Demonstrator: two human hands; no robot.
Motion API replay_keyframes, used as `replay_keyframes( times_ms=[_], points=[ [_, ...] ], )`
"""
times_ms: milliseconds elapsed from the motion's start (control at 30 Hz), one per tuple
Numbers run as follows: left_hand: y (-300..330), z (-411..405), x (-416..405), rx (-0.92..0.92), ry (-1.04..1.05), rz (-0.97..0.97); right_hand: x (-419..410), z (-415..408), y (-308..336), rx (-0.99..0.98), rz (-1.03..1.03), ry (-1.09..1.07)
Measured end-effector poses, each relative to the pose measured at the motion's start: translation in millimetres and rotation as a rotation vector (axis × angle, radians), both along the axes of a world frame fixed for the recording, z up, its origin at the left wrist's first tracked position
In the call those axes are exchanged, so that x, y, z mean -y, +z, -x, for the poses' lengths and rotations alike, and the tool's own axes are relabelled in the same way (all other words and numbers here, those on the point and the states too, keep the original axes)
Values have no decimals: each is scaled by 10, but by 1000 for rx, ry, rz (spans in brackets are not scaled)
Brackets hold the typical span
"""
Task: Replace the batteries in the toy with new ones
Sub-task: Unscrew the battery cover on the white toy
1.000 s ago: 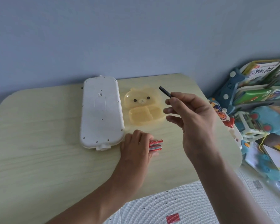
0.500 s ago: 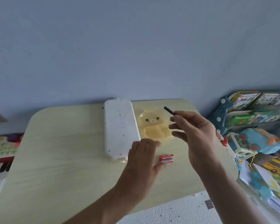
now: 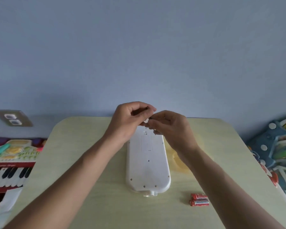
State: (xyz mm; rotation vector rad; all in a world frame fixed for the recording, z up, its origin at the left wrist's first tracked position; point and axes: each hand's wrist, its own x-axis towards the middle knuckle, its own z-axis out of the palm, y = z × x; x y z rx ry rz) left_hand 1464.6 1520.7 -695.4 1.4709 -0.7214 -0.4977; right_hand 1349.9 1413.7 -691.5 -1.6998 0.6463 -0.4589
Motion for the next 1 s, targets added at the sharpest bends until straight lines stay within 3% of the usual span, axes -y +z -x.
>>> replay_keyframes(
  times_ms=[100,1000],
  points=[
    [-43,-192,123,110,-54,-65,149,-212,-103,-26,147,73],
    [-441,-302,318,120,11,-76,305,-319,-492,17,44,56]
  ],
)
